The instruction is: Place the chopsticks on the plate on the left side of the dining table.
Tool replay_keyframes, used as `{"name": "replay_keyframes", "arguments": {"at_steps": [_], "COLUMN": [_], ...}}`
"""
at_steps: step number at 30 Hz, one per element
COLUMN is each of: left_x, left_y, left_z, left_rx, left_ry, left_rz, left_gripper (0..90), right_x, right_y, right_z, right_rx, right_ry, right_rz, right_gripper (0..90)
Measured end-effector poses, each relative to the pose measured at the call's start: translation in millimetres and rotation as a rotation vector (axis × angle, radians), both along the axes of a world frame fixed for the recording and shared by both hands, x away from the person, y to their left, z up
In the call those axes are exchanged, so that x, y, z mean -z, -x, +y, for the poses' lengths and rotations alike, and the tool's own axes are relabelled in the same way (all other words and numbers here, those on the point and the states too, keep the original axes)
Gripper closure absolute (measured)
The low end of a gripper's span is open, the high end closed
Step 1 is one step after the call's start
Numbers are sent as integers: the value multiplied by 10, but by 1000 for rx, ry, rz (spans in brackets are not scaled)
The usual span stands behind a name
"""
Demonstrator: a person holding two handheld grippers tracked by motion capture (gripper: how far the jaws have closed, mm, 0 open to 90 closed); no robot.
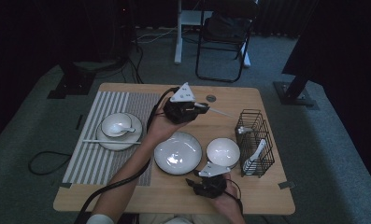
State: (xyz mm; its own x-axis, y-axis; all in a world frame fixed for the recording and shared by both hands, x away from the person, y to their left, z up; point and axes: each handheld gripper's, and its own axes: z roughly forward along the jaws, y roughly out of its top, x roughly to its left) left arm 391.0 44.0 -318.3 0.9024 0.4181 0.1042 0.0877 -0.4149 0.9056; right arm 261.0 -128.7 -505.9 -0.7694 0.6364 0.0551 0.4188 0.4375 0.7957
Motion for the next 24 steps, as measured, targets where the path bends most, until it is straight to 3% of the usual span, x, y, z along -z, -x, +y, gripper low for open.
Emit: {"name": "replay_keyframes", "arguments": {"at_steps": [13,17,24], "left_x": [59,138,225], "left_y": [229,320,438], "left_z": [578,770,975], "left_rx": [-66,-93,-111], "left_ry": [0,11,22], "left_rz": [-5,6,31], "left_gripper": [846,846,846], "right_x": [-183,-264,-387], "right_y": [-16,-36,-93], "right_z": [46,69,113], "right_rx": [-51,-69,-84], "right_ry": [34,49,34], "right_rz": [-39,-58,-73], "right_gripper": [553,555,558]}}
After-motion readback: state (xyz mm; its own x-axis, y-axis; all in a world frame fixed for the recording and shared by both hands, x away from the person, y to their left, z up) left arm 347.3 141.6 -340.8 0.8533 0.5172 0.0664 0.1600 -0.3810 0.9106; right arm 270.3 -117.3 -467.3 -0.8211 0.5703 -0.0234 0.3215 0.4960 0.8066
